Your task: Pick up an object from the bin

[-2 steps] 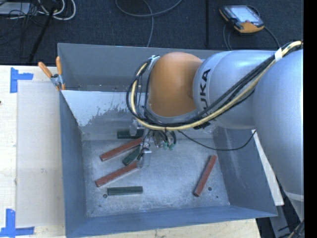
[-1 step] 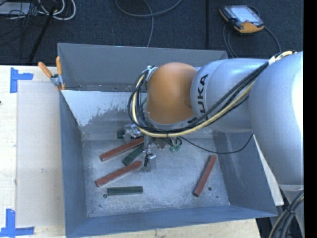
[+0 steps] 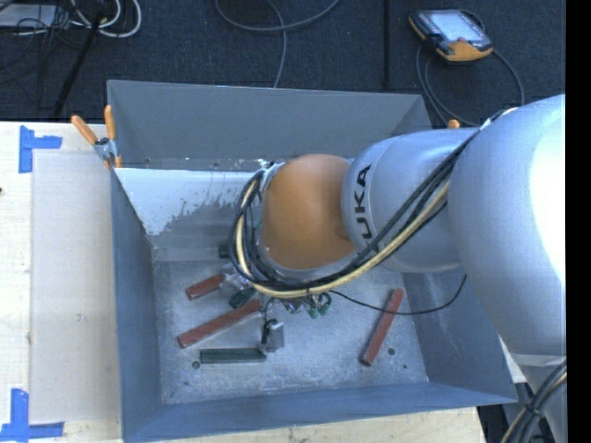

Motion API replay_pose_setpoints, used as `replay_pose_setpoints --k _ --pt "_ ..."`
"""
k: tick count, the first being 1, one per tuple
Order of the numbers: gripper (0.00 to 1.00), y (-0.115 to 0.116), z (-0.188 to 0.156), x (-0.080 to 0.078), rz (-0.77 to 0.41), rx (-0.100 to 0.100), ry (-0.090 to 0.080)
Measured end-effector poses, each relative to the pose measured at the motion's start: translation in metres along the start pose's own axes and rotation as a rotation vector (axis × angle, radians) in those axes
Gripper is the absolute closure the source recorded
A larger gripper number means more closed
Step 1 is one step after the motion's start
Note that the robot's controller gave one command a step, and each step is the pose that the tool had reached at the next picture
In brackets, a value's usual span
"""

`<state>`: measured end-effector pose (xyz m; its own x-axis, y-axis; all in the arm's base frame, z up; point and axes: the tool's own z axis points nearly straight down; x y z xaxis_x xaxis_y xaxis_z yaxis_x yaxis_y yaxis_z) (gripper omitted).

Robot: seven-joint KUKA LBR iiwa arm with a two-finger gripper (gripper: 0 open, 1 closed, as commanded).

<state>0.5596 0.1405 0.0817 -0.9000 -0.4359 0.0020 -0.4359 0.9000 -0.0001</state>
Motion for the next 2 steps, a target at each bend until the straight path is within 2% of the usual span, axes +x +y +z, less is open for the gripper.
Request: replay_pose_setpoints --k 1,2 --pt "1.00 -0.0534 0.0109 -0.0333 -0.344 0.000 -0.006" --pt "1.00 -0.0534 0.0109 -0.0333 -0.343 0.000 -0.006"
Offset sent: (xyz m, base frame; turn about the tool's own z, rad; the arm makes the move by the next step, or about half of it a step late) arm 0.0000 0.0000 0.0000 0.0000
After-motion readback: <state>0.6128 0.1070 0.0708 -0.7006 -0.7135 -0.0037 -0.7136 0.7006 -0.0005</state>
